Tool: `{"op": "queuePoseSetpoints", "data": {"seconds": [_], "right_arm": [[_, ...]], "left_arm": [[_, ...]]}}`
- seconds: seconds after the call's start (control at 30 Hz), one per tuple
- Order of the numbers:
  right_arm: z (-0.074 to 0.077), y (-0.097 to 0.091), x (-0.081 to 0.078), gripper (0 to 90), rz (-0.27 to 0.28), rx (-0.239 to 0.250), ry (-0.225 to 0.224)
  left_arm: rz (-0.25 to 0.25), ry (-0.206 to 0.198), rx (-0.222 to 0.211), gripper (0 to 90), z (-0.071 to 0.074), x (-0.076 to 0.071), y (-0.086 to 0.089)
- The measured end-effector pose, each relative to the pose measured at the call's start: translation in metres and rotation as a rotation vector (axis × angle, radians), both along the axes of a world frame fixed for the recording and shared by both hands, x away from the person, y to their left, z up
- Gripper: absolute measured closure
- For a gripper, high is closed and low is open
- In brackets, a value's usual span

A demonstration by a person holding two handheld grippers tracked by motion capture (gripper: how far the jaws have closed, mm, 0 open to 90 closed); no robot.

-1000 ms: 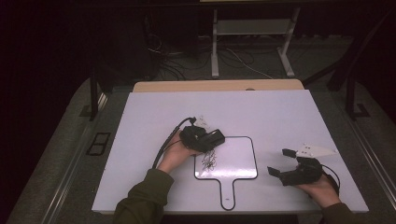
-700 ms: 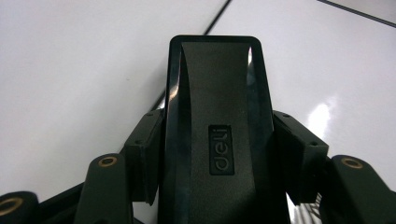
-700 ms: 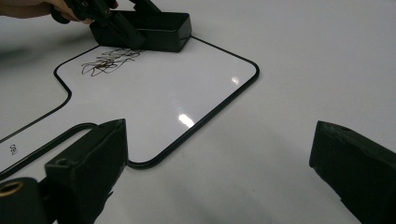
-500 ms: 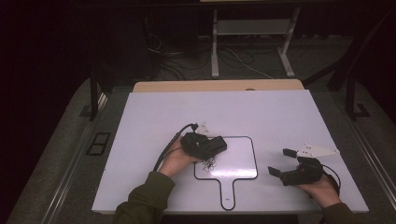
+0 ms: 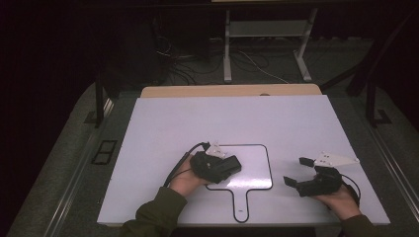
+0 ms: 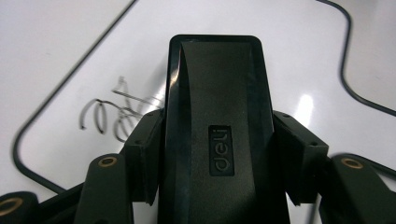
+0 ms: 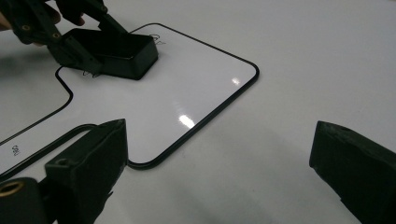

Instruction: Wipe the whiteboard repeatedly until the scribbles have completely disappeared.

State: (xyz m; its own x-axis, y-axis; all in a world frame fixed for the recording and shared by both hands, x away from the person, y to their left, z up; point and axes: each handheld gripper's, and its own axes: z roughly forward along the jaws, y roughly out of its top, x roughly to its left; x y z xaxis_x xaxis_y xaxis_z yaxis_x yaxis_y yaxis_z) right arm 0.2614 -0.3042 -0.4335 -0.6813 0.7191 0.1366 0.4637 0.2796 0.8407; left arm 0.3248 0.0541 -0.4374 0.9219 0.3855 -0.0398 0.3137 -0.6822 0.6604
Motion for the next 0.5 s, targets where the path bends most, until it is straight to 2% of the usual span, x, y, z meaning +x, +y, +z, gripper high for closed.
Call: {"op": "queuePoseSetpoints", "data": {"seconds": [0.2,0.37,0.5], "right_arm": [[0.000,0.000,0.000,3.4,0.001,-0.002,0.000],[0.000,0.000,0.000,3.4,0.000,-0.003,0.000],[-0.001,0.001,0.001,3.4,0.000,-0.004,-0.001]], "left_arm": [[-0.023,0.003,0.017,39.4,0.001,-0.012,0.000],[-0.012,0.009,0.008,39.4,0.001,-0.006,-0.001],[0.006,0.010,0.002,39.4,0.001,0.005,-0.002]]}}
